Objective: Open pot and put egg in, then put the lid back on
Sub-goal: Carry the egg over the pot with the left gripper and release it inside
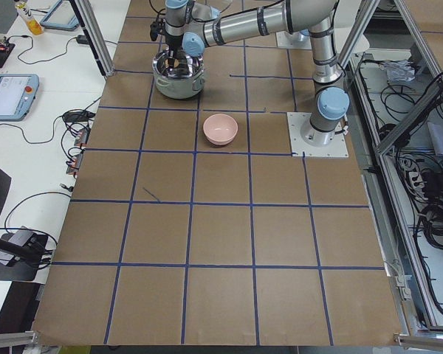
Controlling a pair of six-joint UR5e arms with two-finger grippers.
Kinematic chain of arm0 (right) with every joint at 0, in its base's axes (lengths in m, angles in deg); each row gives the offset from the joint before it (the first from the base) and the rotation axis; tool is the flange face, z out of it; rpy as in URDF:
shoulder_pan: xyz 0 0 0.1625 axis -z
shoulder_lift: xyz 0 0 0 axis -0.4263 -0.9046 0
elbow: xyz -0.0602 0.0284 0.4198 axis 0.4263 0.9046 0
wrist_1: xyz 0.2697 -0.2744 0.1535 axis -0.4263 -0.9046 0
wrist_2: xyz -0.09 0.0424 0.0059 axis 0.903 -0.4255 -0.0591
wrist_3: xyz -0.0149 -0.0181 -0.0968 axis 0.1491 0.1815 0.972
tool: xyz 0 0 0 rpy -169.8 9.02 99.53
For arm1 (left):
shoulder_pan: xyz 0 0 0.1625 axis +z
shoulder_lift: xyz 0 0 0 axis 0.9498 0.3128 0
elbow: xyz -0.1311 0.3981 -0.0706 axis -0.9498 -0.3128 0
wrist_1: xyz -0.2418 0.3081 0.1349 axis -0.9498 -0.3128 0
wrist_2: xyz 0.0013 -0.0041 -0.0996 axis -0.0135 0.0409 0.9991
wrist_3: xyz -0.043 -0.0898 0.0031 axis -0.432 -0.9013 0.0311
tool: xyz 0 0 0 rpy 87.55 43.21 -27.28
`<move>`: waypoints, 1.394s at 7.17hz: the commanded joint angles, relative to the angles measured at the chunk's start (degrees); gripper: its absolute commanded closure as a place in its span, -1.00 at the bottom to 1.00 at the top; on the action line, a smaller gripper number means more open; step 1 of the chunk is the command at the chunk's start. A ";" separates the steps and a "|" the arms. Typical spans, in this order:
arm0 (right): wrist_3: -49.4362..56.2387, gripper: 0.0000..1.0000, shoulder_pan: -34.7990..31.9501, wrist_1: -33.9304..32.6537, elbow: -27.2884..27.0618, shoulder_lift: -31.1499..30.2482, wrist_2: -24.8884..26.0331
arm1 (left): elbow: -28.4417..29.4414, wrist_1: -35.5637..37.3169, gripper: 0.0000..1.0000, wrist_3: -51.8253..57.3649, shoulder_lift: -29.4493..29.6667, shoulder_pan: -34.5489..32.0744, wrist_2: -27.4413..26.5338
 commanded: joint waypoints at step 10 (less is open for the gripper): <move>-2.36 0.62 -0.64 0.00 2.88 1.40 -0.96 | 0.86 -45.26 -0.98 7.44 -28.89 9.84 -4.80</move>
